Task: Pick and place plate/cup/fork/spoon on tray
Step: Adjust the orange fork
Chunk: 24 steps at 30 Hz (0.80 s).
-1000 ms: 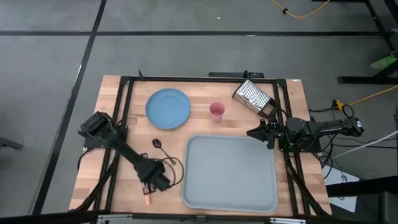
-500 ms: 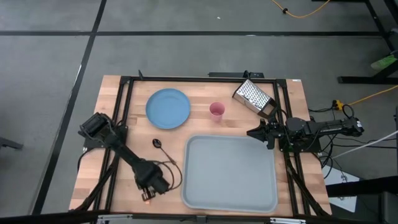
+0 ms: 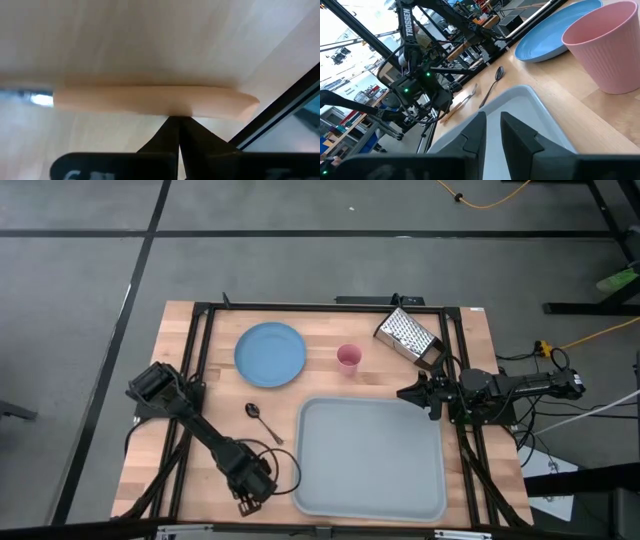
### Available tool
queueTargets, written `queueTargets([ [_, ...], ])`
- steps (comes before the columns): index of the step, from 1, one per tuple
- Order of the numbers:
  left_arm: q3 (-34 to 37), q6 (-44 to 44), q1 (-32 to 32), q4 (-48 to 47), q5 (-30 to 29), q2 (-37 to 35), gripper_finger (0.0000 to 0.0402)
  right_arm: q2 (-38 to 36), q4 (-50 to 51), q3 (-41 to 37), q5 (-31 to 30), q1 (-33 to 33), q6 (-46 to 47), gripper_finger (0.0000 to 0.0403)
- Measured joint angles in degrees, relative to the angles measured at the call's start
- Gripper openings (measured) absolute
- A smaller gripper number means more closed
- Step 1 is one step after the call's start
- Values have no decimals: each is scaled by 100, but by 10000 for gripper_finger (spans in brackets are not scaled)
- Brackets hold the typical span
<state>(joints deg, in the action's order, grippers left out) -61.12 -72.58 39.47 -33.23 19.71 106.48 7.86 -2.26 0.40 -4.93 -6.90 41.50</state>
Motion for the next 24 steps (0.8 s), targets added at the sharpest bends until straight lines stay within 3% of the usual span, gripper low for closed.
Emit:
queueTargets([
  [17,-7,1125,-754,251,-375,-4,0,0,0,-2,2,2,-8,61],
  [24,-53,1184,-905,-33,-381,-177,0,1,1,0,22,1,-11,61],
])
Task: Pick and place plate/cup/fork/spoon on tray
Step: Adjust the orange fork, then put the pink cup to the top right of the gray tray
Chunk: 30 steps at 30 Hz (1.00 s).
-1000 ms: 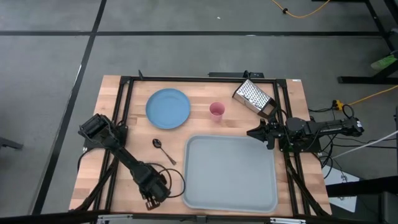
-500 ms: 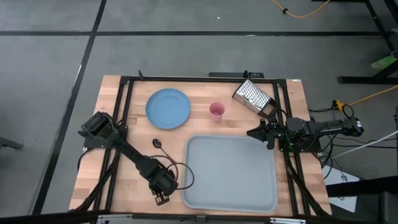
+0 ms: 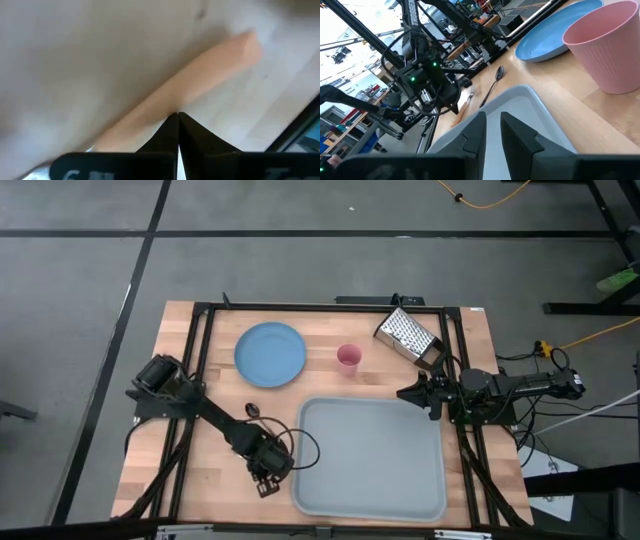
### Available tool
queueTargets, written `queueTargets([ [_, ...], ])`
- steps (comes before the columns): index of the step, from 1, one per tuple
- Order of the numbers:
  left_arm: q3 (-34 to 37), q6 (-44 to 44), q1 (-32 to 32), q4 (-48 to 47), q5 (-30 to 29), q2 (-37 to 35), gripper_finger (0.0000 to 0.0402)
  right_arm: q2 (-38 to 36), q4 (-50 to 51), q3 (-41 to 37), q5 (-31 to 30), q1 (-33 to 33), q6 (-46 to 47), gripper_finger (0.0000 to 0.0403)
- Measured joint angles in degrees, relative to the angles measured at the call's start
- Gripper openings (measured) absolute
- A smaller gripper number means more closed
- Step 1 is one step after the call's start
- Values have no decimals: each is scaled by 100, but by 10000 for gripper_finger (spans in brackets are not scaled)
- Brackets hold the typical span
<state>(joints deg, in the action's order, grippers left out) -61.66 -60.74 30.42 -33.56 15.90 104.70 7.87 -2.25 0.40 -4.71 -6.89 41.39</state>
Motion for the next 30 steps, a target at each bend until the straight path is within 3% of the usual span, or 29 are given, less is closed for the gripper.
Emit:
queueTargets([
  [10,-312,853,34,-855,-514,-1108,0,1,3,0,1,0,-4,61],
  [18,-312,1626,325,-2152,-1698,-2167,0,1,3,-1,23,-1,-31,61],
  [30,-312,2132,758,-2524,-3684,-2712,0,1,-112,0,177,-101,-807,61],
])
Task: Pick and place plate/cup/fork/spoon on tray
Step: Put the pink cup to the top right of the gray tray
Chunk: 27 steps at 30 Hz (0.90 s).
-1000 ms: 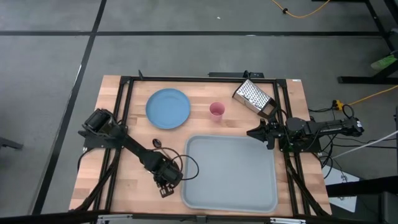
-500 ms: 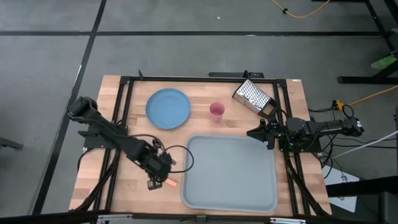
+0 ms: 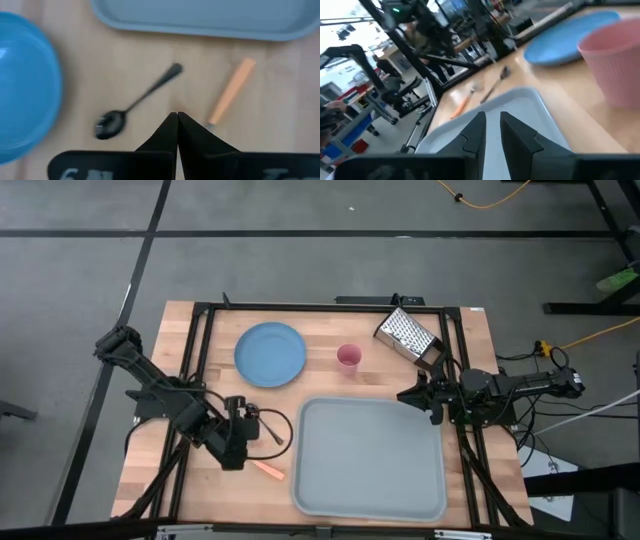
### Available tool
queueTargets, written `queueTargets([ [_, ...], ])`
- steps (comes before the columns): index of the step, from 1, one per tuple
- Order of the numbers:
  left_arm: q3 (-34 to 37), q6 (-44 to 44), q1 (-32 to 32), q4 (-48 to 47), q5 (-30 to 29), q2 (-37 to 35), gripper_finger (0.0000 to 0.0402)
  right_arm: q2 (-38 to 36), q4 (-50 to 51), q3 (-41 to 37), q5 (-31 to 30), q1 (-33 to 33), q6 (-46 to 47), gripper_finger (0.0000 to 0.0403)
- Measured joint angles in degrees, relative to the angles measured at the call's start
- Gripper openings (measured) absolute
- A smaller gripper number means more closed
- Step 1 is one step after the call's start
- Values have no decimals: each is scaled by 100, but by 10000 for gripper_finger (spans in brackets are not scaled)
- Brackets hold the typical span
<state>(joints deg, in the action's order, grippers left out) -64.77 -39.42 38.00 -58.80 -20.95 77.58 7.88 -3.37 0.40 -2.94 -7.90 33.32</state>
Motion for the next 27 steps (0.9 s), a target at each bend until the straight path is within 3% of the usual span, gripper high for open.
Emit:
queueTargets([
  [5,2,93,-82,-303,-133,-52,0,0,-1193,-1,29,-185,-646,61],
  [12,2,492,-199,-306,-811,-50,0,-4,-3967,36,756,-291,-2838,61],
  [15,2,505,-336,-271,-1002,-50,0,74,-3397,407,185,-226,-3495,61],
  [19,2,515,-506,-250,-1014,-50,0,709,-1840,1178,-844,-92,-3335,61],
  [23,2,549,-660,-250,-1018,-50,0,1862,-1083,2096,-943,49,-3065,61],
  [27,2,527,-754,-219,-1195,-50,0,2973,346,3272,-944,262,-3099,61],
])
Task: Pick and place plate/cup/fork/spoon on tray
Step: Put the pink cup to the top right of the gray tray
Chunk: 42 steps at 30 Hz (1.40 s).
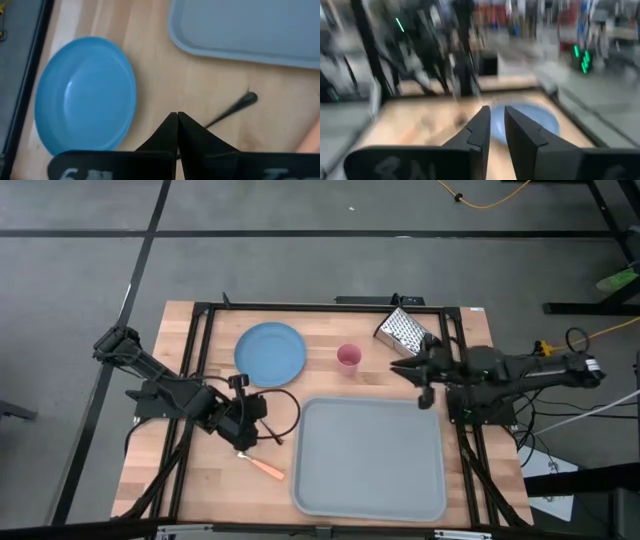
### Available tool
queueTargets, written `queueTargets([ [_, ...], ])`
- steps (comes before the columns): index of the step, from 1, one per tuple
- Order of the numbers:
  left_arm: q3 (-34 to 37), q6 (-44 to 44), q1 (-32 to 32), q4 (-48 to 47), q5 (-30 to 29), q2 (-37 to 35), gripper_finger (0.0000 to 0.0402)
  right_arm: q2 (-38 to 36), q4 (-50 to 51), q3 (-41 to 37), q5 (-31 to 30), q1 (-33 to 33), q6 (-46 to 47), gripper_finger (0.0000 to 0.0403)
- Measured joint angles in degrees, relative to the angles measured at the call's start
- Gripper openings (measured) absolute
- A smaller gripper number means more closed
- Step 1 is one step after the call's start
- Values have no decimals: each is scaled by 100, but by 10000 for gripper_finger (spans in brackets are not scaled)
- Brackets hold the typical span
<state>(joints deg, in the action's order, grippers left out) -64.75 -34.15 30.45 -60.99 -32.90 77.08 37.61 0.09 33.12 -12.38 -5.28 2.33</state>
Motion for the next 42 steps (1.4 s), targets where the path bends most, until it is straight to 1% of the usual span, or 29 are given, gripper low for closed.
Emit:
queueTargets([
  [5,0,-4,-74,84,-5,1,0,1322,2032,1422,-4,295,29,61],
  [7,0,-9,-72,89,-13,2,0,1747,2483,1875,-4,343,32,61],
  [9,0,-26,-72,133,-46,2,0,2075,2713,2185,-3,359,219,61],
  [15,0,-164,-28,169,-67,2,0,2762,2660,2662,36,357,484,61],
  [19,0,-166,-2,171,-73,2,0,2932,2681,2682,-3,357,340,61],
  [22,0,-168,9,171,-75,2,0,2943,2678,2682,-291,357,349,65],
  [24,0,-168,9,171,-75,2,0,2928,2679,2682,-426,357,373,74],
  [27,0,-168,9,173,-77,2,0,2846,2674,2682,-448,369,513,95],
  [29,0,-168,9,173,-77,2,0,2832,2630,2682,-446,413,420,111],
  [30,1,-168,9,173,-77,3,0,2832,2603,2682,-388,443,273,119],
  [34,2,-168,9,174,-167,4,0,2896,2184,2682,231,587,-41,133],
  [37,15,-166,9,188,-278,4,0,2945,1873,2682,468,584,341,135],
  [40,112,-167,9,228,-367,7,0,2941,1583,2682,495,584,765,135],
  [42,196,-171,9,239,-385,7,0,2943,1214,2682,491,589,797,135],
])
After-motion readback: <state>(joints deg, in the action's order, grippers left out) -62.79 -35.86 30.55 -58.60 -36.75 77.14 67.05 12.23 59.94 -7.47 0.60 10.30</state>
